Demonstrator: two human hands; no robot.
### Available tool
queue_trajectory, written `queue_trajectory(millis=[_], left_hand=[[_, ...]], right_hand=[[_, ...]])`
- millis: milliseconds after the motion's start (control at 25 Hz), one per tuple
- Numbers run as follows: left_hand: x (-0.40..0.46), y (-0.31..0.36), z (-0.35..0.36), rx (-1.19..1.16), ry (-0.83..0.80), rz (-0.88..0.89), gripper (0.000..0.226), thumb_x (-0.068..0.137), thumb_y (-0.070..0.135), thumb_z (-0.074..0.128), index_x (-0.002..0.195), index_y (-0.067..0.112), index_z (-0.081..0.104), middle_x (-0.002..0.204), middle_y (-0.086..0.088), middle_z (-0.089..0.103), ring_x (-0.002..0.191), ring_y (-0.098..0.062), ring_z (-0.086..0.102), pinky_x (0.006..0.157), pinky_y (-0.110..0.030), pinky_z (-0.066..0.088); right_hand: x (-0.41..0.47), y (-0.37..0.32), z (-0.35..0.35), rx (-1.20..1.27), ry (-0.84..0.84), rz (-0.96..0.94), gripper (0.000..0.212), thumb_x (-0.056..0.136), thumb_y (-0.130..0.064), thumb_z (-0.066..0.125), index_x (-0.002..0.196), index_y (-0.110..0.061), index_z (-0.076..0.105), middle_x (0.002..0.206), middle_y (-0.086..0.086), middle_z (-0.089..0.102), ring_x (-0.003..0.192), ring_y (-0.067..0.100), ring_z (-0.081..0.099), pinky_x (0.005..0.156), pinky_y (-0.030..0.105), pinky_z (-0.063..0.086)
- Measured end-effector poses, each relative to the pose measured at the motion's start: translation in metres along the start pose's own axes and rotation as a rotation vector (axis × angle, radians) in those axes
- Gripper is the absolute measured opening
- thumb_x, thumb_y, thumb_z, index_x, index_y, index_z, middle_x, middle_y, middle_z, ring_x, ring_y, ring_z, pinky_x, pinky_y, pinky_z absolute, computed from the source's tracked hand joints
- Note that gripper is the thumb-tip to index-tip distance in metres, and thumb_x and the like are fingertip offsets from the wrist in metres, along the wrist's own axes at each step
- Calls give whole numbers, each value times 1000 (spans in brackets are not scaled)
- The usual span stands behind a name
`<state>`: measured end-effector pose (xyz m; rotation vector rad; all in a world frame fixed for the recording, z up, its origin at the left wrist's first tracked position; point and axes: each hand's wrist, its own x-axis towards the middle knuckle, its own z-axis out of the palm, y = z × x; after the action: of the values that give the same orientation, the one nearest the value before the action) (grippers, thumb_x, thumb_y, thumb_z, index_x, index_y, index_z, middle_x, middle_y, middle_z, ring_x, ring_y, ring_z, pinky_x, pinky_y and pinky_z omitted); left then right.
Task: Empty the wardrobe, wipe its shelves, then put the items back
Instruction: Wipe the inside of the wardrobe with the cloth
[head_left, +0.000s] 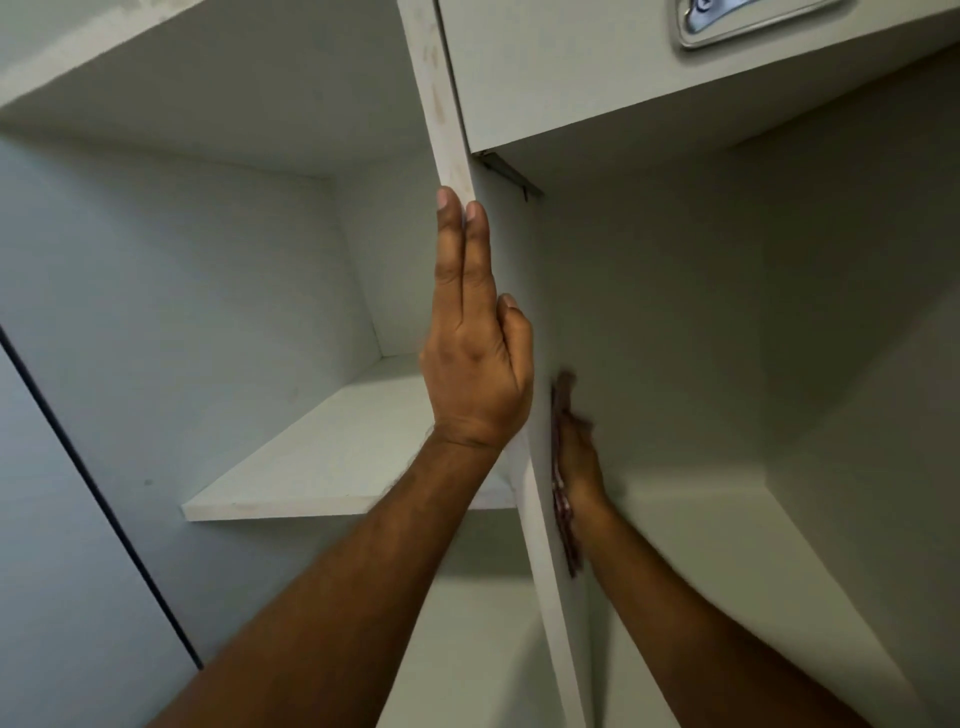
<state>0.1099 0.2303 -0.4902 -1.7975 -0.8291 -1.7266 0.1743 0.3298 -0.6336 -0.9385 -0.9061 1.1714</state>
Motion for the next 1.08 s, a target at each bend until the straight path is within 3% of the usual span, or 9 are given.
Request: queue_trajectory(millis=[120,280,440,560,640,760,880,960,1080], left_hand=[[1,-2,0,9,-23,0,64,95,-2,45,154,-2,23,165,-19,17,139,4,36,58,-32,55],[2,-2,0,17,-37,1,63,94,-1,45,154,-3,24,164,-20,18,125,15,39,57,-27,53],[3,1,-1,42,-55,22,62,94,2,44,153,-5,26,163,-23,20,110,-5,57,55,-24,49],[1,2,0,73,-48,29,62,93,-1,45,152,-5,29,162,-23,24,105,-15,58,57,-29,51],[1,2,1,89,-46,28,62,93,-2,46,152,-5,29,161,-23,26,110,-18,55,59,-31,52],[1,-2,2,146,-41,31,62,92,0,48,152,-5,30,160,-24,27,117,-17,56,71,-35,54],[2,-1,2,371,-14,20,65,89,8,51,152,0,35,159,-23,32,142,-33,41,112,-58,35],[2,3,2,535,-14,67,64,87,6,51,150,6,41,156,-24,36,146,-39,33,119,-64,17],[5,3,0,623,-12,162,68,80,-7,48,145,13,52,151,-25,44,142,-44,39,117,-62,16]], right_hand=[[-35,45,-24,-62,15,349,56,105,-48,35,140,-7,52,135,17,59,121,37,58,102,43,45],[-36,-34,8,-98,-37,-32,55,102,-49,36,145,-17,46,143,11,54,131,31,52,109,47,43],[-60,-53,18,9,-93,-327,44,102,-49,41,141,-33,53,138,-9,59,128,10,55,105,28,43],[-94,40,-15,81,49,2,61,95,-65,43,146,-31,47,143,-12,51,131,11,48,100,23,33],[-110,90,-31,81,123,343,81,80,-82,45,136,-25,56,127,-3,62,116,21,59,92,30,44],[-104,75,-26,92,112,383,59,93,-58,49,130,-13,58,112,7,65,90,24,64,66,29,52],[-103,32,-14,32,-1,32,48,102,-49,40,145,-30,47,135,-13,53,119,9,53,99,25,42],[-112,55,-26,-44,-53,-112,53,100,-55,36,150,-36,39,147,-22,43,133,-3,41,112,18,29],[-143,154,-61,2,5,137,72,85,-81,39,149,-48,34,157,-17,35,143,9,37,116,41,35]])
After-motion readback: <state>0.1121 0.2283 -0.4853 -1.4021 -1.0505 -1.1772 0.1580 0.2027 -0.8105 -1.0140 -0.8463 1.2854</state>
